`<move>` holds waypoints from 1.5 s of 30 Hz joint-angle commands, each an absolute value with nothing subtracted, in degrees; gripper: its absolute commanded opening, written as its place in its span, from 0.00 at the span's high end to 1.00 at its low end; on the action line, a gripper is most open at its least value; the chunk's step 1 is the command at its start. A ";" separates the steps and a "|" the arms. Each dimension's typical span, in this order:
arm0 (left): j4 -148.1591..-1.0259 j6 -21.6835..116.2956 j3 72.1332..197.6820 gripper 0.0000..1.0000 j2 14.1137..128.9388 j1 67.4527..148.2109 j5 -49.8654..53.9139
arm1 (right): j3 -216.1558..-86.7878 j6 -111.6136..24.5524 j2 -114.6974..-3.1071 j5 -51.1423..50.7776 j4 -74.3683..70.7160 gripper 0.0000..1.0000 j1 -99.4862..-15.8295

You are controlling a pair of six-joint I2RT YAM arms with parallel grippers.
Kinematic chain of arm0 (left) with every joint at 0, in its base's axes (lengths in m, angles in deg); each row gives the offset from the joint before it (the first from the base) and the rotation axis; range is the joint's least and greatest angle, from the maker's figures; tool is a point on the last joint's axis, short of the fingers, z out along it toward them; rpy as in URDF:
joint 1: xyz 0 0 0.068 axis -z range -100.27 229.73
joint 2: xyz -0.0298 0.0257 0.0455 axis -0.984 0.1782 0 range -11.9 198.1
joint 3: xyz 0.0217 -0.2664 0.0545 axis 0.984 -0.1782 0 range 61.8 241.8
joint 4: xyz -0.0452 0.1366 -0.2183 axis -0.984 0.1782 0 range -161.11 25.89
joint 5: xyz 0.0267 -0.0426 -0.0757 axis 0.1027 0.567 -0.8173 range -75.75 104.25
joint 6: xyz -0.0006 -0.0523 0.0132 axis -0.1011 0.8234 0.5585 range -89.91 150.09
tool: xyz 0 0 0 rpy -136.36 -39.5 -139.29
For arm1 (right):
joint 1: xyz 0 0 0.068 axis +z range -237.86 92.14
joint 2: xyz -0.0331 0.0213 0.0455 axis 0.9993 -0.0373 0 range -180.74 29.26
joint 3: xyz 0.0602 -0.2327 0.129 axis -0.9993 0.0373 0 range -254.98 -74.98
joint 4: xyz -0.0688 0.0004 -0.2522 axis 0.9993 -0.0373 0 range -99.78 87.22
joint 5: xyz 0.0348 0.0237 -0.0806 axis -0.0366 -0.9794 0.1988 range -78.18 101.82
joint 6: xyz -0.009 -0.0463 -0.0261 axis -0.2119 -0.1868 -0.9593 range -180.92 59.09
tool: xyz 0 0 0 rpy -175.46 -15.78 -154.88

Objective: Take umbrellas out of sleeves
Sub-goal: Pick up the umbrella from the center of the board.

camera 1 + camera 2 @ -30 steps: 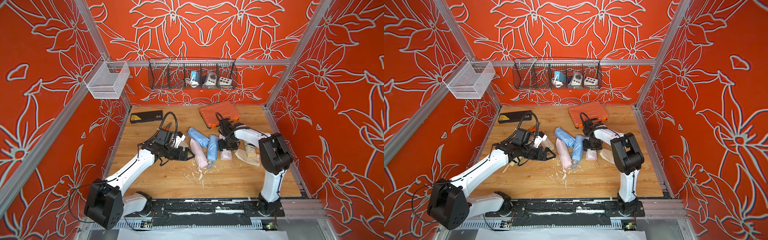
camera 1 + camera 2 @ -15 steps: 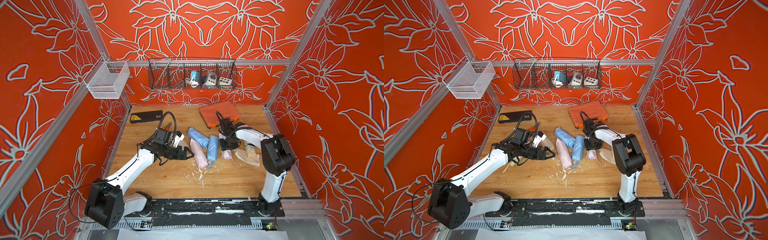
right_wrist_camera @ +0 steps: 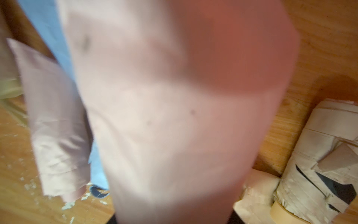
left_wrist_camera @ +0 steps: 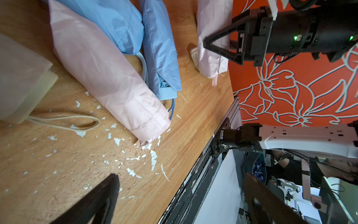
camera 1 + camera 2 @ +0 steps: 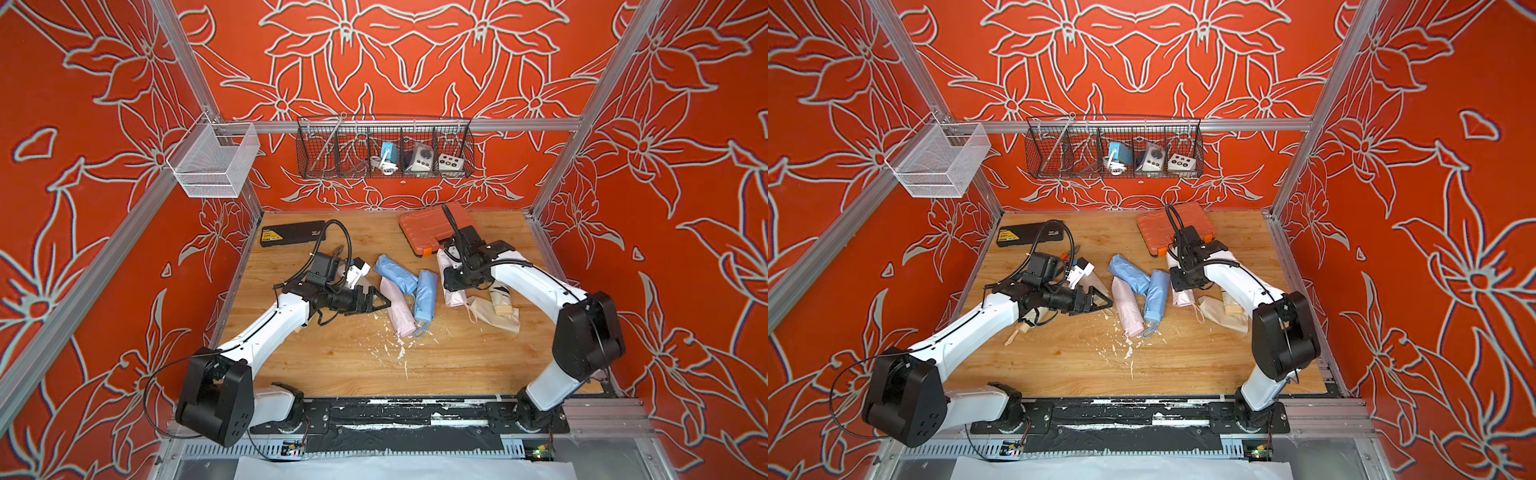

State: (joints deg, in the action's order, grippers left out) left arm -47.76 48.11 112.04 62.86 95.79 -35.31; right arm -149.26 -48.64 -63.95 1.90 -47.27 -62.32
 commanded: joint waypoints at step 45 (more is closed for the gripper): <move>-59.07 56.14 121.31 0.19 66.85 95.03 -47.98 | -174.49 -55.31 -67.74 -21.43 -63.98 0.70 -41.73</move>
